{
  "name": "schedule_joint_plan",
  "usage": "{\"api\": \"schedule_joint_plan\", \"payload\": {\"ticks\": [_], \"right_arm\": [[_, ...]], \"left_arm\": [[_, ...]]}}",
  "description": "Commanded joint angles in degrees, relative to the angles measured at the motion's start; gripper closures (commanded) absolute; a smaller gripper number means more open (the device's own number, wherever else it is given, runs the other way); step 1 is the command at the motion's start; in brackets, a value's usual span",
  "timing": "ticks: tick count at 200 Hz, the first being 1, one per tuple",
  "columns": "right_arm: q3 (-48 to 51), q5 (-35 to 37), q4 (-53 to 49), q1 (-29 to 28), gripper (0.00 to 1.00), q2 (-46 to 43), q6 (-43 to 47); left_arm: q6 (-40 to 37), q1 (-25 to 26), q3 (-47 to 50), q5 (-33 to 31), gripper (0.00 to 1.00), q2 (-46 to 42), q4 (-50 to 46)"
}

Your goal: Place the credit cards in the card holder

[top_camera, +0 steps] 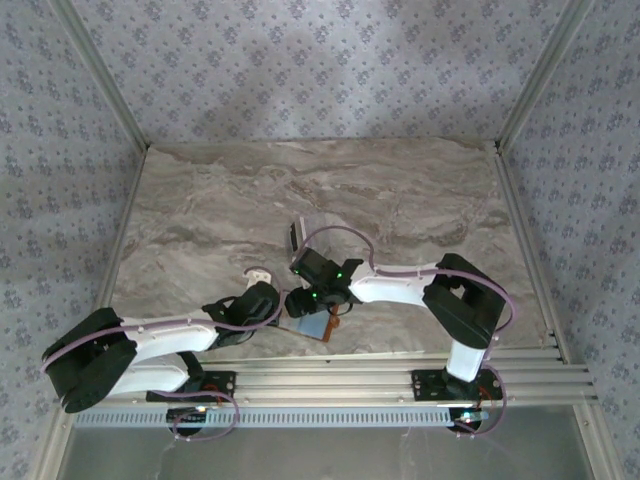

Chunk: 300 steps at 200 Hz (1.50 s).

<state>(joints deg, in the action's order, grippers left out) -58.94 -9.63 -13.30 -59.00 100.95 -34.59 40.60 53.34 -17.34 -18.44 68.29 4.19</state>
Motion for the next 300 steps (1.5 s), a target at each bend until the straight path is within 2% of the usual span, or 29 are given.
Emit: {"api": "schedule_joint_plan", "payload": {"ticks": [1, 53, 75, 120, 150, 187, 225, 286, 300], "right_arm": [[1.6, 0.8, 0.5, -1.3, 0.43, -1.6, -2.8], [6.2, 3.8, 2.5, -2.5, 0.41, -6.0, -6.3], [6.4, 5.2, 1.9, -2.8, 0.52, -6.9, -6.5], [4.2, 7.7, -2.2, -1.7, 0.81, -7.3, -4.7], [1.7, 7.2, -6.3, 1.0, 0.89, -6.7, -1.6], [-1.2, 5.3, -7.6, 3.9, 0.87, -5.2, 3.9], [-4.6, 3.8, -9.4, 4.3, 0.72, -1.7, 5.3], [3.5, -4.0, 0.2, 3.6, 0.65, -6.3, 0.5], [5.5, -5.8, 3.6, 2.8, 0.61, -7.0, -0.7]], "left_arm": [[1.0, -0.6, 1.5, 3.3, 0.73, 0.1, 1.2], [0.9, -1.7, 2.2, 4.7, 0.73, -2.2, 0.6], [1.0, -1.7, 2.5, 5.3, 0.73, -2.0, 1.0], [1.0, -1.6, 2.6, 6.2, 0.73, -2.0, 1.6], [0.9, -1.2, 2.6, 6.9, 0.73, -0.8, 3.3], [1.4, -0.3, 2.0, 7.9, 0.74, 2.8, 6.3], [2.4, 0.4, 0.5, 10.4, 0.75, 7.9, 11.1], [3.2, 0.5, 0.4, 10.2, 0.75, 10.3, 12.8], [3.2, 0.3, 0.3, 10.3, 0.75, 9.8, 12.6]]}}
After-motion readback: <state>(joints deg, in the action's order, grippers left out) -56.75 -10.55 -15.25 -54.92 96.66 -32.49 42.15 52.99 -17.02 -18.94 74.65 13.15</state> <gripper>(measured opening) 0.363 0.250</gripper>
